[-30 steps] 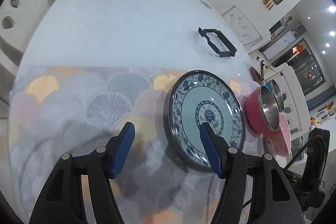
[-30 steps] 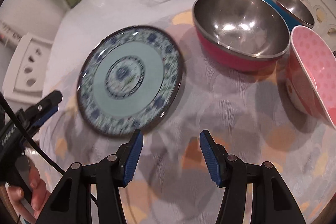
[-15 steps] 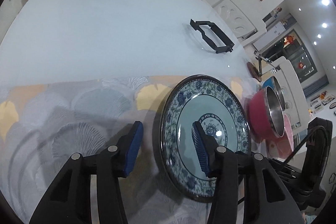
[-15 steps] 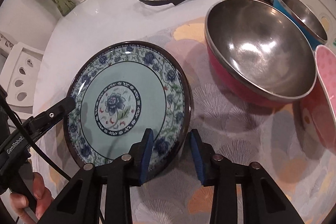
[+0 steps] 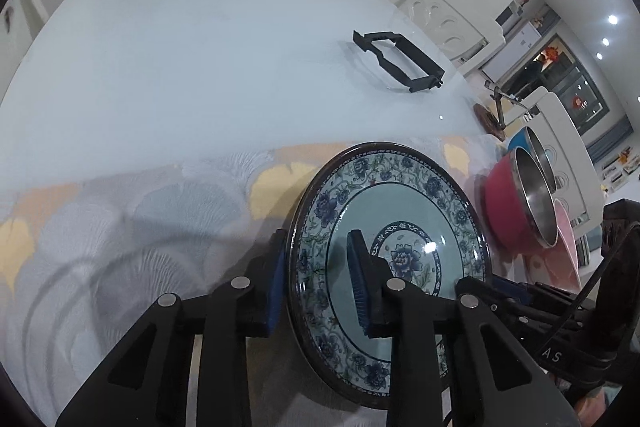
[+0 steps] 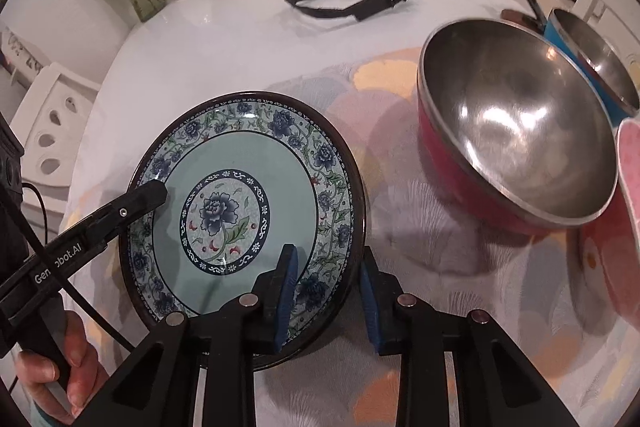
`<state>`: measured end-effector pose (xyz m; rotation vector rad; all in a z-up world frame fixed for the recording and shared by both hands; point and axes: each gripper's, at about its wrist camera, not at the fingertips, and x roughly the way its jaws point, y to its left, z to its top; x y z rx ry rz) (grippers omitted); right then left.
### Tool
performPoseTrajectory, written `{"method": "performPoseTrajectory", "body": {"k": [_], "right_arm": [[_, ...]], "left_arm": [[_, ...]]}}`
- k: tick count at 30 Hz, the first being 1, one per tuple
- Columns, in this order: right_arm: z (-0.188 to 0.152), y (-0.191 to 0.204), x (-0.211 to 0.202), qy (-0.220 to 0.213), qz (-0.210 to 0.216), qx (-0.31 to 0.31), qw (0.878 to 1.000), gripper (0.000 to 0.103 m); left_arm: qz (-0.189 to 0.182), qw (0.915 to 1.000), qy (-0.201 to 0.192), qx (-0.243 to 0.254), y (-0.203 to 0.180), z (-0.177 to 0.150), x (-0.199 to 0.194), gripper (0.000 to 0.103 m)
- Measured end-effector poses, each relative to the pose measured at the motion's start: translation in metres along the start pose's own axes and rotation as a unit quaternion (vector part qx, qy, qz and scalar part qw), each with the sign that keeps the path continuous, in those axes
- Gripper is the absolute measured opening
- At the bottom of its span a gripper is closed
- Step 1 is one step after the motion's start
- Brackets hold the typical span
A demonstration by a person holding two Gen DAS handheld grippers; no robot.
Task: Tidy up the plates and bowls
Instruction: 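Lower the held plates onto the third teal plate with the right tool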
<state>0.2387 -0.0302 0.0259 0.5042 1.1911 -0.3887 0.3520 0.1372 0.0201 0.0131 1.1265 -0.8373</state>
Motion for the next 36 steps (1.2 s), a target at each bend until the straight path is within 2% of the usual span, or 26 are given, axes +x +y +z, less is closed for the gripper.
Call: {"method": "performPoseTrajectory", "body": {"k": [7, 13, 22, 36], "right_arm": [[-0.018, 0.009, -0.015, 0.013, 0.027, -0.019, 0.999, 0.028], [-0.044, 0.019, -0.045, 0.008, 0.065, -0.033, 0.997, 0.028], [-0.091, 0.028, -0.098, -0.006, 0.116, -0.068, 0.991, 0.028], [-0.154, 0.013, -0.179, -0.031, 0.142, -0.099, 0.984, 0.028]], "left_arm": [[0.022, 0.9997, -0.004, -0.007, -0.001, -0.031, -0.033, 0.025], [0.051, 0.9982, -0.028, -0.010, -0.010, -0.065, -0.084, 0.025], [0.092, 0.9927, -0.077, -0.015, -0.042, -0.108, -0.158, 0.025], [0.101, 0.9838, -0.144, -0.035, -0.098, -0.172, -0.234, 0.025]]}}
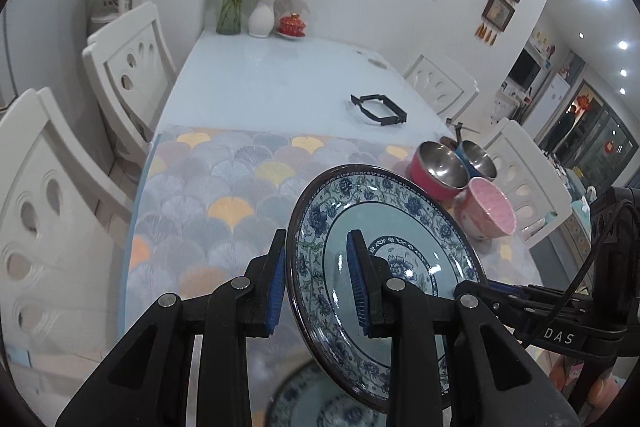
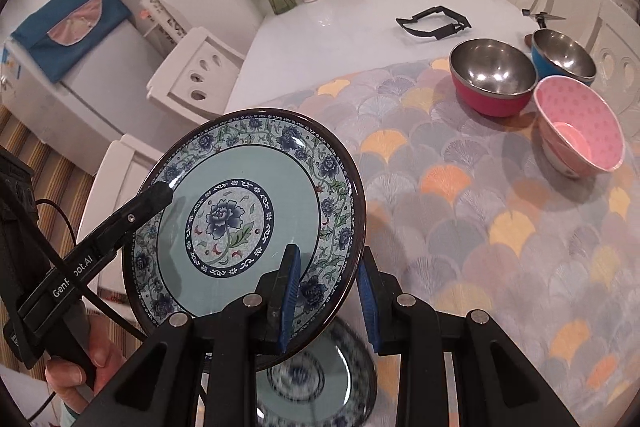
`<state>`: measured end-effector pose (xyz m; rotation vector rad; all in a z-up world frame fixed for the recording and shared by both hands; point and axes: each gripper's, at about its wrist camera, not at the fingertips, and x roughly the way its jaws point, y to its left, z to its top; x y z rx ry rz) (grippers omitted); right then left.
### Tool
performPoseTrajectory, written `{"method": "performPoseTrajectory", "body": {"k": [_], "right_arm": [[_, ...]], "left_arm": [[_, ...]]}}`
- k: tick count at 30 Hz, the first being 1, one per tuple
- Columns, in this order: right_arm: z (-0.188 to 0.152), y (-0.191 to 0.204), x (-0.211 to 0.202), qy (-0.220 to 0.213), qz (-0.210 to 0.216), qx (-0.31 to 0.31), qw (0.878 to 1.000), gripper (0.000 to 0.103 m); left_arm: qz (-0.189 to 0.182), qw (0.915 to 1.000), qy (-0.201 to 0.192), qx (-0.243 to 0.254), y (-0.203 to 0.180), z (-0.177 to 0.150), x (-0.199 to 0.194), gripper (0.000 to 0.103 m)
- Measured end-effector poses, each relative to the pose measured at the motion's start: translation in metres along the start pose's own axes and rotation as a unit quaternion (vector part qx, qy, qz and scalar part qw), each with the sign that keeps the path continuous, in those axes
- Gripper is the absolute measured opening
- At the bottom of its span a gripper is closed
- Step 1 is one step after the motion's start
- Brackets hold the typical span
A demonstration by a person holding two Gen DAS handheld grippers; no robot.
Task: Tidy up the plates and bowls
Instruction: 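Lower the held plates onto the third teal plate with the right tool, then close the right tool on the rims of all three plates and lift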
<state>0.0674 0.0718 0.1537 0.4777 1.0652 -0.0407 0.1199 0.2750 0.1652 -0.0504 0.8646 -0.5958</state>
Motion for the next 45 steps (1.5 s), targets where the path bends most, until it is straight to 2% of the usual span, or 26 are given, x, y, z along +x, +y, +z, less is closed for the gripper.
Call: {"method": "performPoseTrajectory", "body": {"k": [10, 16, 21, 31, 45], "right_arm": [[-0.051, 0.006, -0.026, 0.010, 0.012, -0.013, 1.000, 0.028], [-0.088, 0.008, -0.032, 0.025, 0.006, -0.027, 0.999, 0.030], [-0.113, 0.007, -0.031, 0.042, 0.002, -0.034, 0.999, 0.030], [-0.144, 0.006, -0.023, 0.077, -0.015, -0.044, 0.996, 0.030], [-0.167, 0.002, 0.006, 0.129, -0.031, -0.051, 0.990, 0.030]], "left_arm": [[0.017, 0.9996, -0.009, -0.019, -0.011, -0.047, -0.046, 0.025], [0.038, 0.9990, 0.009, -0.021, -0.016, -0.079, -0.057, 0.025], [0.042, 0.9983, 0.024, -0.033, -0.017, -0.103, -0.064, 0.025], [0.074, 0.9958, 0.050, -0.022, -0.021, -0.138, -0.059, 0.025], [0.078, 0.9917, 0.089, -0.049, -0.005, -0.167, -0.040, 0.025]]}}
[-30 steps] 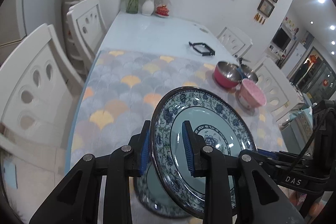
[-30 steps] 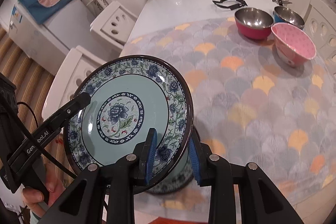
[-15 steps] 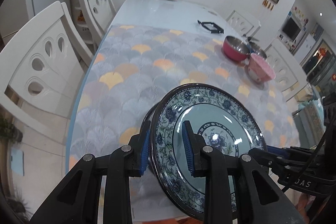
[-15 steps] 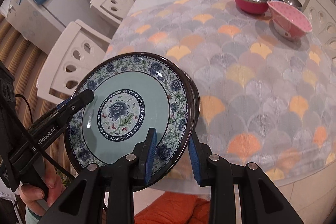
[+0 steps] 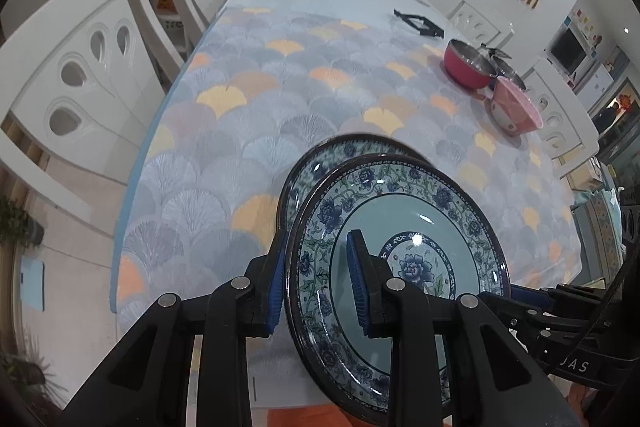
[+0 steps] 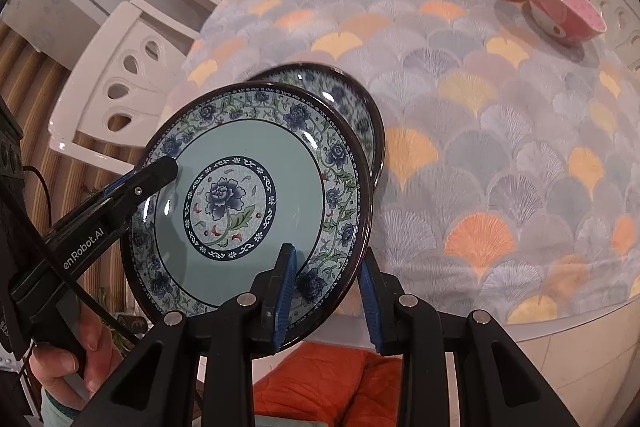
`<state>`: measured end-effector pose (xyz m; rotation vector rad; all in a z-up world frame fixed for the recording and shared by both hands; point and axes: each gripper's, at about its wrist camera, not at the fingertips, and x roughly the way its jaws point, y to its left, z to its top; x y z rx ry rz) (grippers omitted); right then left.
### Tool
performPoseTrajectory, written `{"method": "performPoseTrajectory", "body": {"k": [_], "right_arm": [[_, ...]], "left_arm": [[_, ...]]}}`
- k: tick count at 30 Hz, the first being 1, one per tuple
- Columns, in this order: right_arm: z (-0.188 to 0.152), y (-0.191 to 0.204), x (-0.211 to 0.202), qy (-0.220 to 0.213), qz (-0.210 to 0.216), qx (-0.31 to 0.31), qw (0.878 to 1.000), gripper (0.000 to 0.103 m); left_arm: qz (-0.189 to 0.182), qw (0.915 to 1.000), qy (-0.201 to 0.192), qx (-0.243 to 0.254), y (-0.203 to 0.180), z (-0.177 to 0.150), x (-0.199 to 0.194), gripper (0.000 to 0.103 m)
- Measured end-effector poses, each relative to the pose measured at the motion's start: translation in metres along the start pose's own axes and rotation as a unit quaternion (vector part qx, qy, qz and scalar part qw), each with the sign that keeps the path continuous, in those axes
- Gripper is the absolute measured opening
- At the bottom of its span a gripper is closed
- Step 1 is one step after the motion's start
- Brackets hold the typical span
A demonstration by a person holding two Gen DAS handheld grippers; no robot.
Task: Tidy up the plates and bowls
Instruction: 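Close the right tool on the rims of all three plates and lift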
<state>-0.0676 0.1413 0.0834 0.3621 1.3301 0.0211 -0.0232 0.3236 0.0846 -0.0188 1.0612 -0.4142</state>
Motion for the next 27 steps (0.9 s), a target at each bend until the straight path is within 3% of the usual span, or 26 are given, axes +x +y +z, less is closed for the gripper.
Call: {"method": "performPoseTrajectory", "body": {"k": [27], "right_arm": [[0.024, 0.001, 0.037, 0.055, -0.031, 0.021, 0.998, 0.030]], "left_arm": [[-0.001, 0.9987, 0.051, -0.003, 0.017, 0.021, 0.048, 0.025]]}}
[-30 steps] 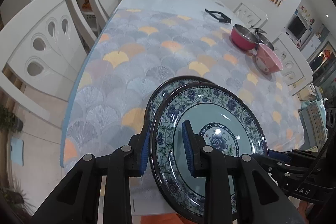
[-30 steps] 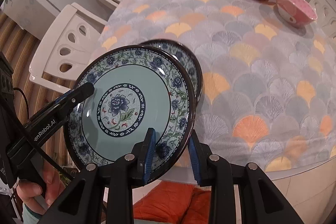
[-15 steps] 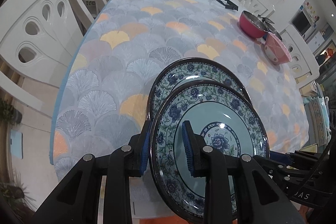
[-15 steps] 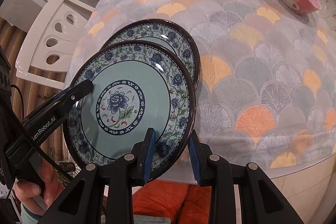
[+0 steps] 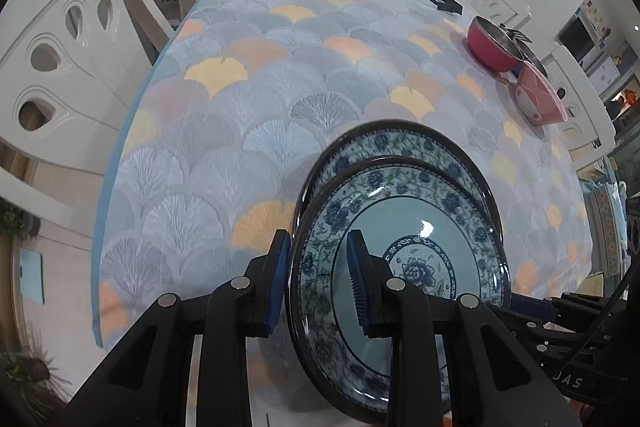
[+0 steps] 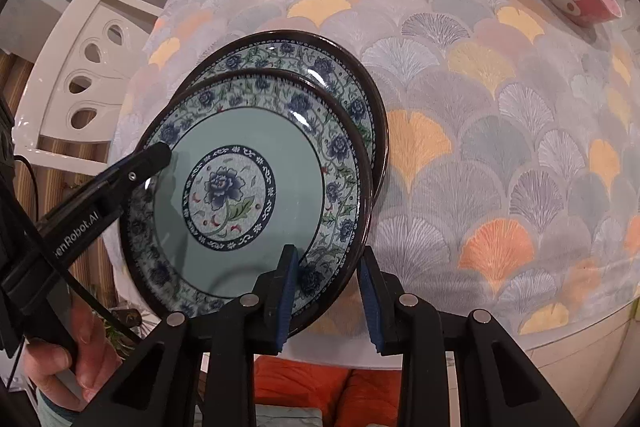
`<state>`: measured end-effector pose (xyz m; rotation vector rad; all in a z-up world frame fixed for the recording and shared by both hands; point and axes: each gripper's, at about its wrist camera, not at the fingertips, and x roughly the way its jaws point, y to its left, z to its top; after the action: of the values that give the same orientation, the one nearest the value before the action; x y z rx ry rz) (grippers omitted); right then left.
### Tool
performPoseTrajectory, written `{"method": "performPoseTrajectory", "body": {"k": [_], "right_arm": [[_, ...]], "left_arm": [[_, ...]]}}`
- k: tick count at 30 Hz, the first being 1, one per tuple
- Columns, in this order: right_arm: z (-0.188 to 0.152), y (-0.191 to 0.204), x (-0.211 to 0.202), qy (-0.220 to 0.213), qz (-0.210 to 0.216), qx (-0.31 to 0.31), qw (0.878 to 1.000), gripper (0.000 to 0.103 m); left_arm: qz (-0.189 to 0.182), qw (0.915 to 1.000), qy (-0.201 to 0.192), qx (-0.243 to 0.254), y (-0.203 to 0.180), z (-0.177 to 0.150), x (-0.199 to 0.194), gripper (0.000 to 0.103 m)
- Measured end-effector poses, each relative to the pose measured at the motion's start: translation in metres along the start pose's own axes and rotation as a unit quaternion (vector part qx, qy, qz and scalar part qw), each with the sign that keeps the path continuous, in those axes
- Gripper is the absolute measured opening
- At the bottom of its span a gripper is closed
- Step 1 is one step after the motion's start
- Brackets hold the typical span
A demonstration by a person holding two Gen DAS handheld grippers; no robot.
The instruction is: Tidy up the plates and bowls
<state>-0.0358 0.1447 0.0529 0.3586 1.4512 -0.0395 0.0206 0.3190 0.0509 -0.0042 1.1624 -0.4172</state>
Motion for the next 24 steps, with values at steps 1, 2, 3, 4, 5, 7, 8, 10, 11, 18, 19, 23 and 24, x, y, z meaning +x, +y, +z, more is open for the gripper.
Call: {"method": "performPoseTrajectory", "body": {"k": [1, 2, 3, 4, 5, 7, 8, 10, 11, 18, 19, 23, 24], "right_arm": [[0.001, 0.000, 0.000, -0.001, 0.000, 0.001, 1.000, 0.030], [0.003, -0.002, -0.001, -0.001, -0.001, 0.005, 1.000, 0.030], [0.005, -0.004, -0.002, -0.001, -0.001, 0.010, 1.000, 0.030], [0.007, -0.007, -0.002, -0.003, -0.001, 0.017, 1.000, 0.030], [0.010, -0.011, -0.003, -0.006, -0.001, 0.023, 1.000, 0.030], [0.015, -0.017, -0.004, -0.008, 0.001, 0.034, 0.999, 0.030], [0.016, -0.019, -0.004, -0.008, 0.001, 0.037, 0.999, 0.030], [0.019, -0.022, -0.004, -0.008, 0.003, 0.044, 0.999, 0.030], [0.020, -0.023, -0.003, -0.008, 0.004, 0.046, 0.999, 0.030], [0.029, -0.023, -0.007, -0.011, 0.010, 0.049, 0.999, 0.030], [0.032, -0.024, -0.011, -0.017, 0.010, 0.049, 0.999, 0.030], [0.043, -0.027, -0.024, -0.029, -0.001, 0.033, 0.999, 0.030], [0.045, -0.028, -0.024, -0.019, -0.003, 0.025, 1.000, 0.030]], "left_arm": [[0.000, 1.0000, 0.000, 0.000, 0.000, 0.002, 0.001, 0.025], [-0.001, 1.0000, -0.003, 0.002, 0.000, 0.006, -0.001, 0.025], [0.000, 1.0000, -0.008, 0.006, -0.001, 0.009, -0.002, 0.027], [0.003, 0.9999, -0.010, 0.008, -0.002, 0.012, -0.003, 0.027], [0.006, 0.9998, -0.014, 0.012, -0.003, 0.016, -0.004, 0.027], [0.007, 0.9997, -0.017, 0.016, -0.004, 0.023, -0.003, 0.027], [0.006, 0.9997, -0.017, 0.016, -0.004, 0.026, -0.002, 0.027], [0.004, 0.9997, -0.016, 0.016, -0.003, 0.031, 0.000, 0.027], [0.004, 0.9998, -0.014, 0.016, -0.004, 0.034, 0.003, 0.027], [0.001, 0.9997, -0.006, 0.022, -0.007, 0.046, 0.010, 0.027], [0.000, 0.9997, -0.008, 0.023, -0.007, 0.049, 0.010, 0.027], [-0.002, 0.9995, -0.021, 0.025, -0.005, 0.071, 0.006, 0.027], [-0.003, 0.9994, -0.022, 0.025, -0.005, 0.075, 0.006, 0.027]]}}
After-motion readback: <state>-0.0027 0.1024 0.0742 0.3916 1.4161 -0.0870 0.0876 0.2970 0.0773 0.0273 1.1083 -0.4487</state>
